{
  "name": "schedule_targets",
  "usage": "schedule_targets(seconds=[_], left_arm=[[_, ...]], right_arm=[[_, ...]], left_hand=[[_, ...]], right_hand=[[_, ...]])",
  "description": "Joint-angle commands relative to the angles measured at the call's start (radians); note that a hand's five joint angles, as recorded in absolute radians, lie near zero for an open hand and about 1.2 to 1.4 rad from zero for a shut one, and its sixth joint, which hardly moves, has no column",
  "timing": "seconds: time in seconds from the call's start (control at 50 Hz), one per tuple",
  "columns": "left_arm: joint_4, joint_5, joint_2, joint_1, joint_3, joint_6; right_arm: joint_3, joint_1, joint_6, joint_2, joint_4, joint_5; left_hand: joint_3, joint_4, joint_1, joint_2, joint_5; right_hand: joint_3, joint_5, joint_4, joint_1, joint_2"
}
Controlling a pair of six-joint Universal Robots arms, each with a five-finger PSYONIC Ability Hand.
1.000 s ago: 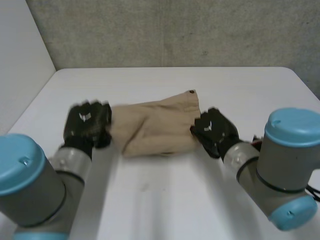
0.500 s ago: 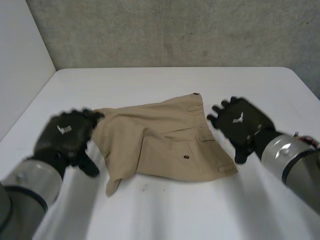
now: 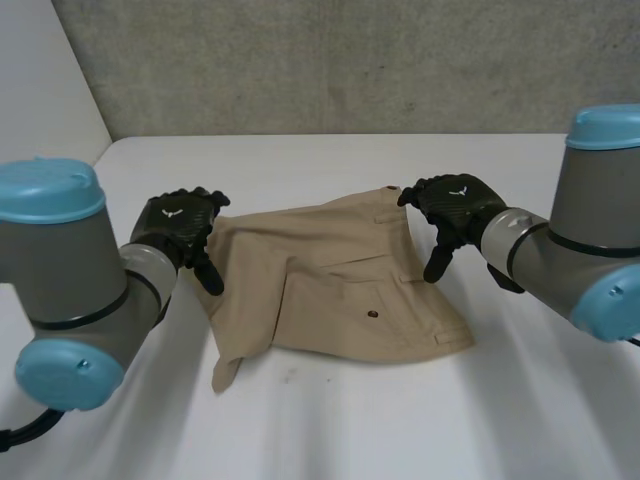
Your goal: Fold the shorts.
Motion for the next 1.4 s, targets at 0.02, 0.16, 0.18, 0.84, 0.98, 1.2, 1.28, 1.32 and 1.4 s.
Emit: schedule_targets(seconds=[0.02,0.16,0.18,0.84,0.98,1.2,1.28,1.32,1.4], left_arm=[[-0.009,0.005,-0.097,0.016,0.059,0.002],[-0.003,0.060,-0.177,0.018,0.096,0.006],[-0.002,0.067,-0.198,0.018,0.108,0.006],[0.037,0.195,0.144,0.027,0.073,0.023],[0.011,0.213,0.099,0.038,0.043,0.069],[-0.002,0.212,0.182,0.021,0.020,0.094],[-0.006,0.212,0.203,0.016,0.017,0.092],[-0.011,0.212,0.211,0.005,0.009,0.091],[-0.011,0.210,0.216,-0.008,-0.002,0.091]], right_arm=[[-0.147,0.012,0.057,0.125,-0.003,0.032],[-0.231,0.027,0.047,0.229,0.016,0.035],[-0.251,0.038,0.047,0.250,0.026,0.035],[-0.271,0.065,0.032,0.119,0.168,0.006],[-0.256,0.068,0.027,0.125,0.169,0.005],[-0.236,0.113,0.083,0.159,0.117,0.000],[-0.233,0.145,0.167,0.180,0.056,0.000],[-0.236,0.150,0.198,0.194,0.030,0.000],[-0.288,0.196,0.241,0.266,-0.016,0.000]], left_hand=[[0.080,0.089,0.092,0.090,0.073],[0.174,0.183,0.186,0.184,0.167],[0.189,0.198,0.200,0.199,0.182],[1.181,1.190,1.192,1.191,1.174],[1.181,1.190,1.192,1.191,1.174],[1.181,1.190,1.192,1.191,1.174],[1.181,1.190,1.192,1.191,1.174],[1.181,1.190,1.192,1.191,1.174],[1.181,1.190,1.192,1.191,1.174]], right_hand=[[0.154,0.153,0.162,0.192,0.160],[0.160,0.159,0.168,0.198,0.166],[0.160,0.159,0.168,0.198,0.166],[0.008,0.006,0.016,0.045,0.014],[0.011,0.009,0.019,0.048,0.017],[0.025,0.024,0.033,0.063,0.031],[0.028,0.027,0.036,0.065,0.034],[0.028,0.027,0.036,0.066,0.034],[0.043,0.042,0.051,0.080,0.049]])
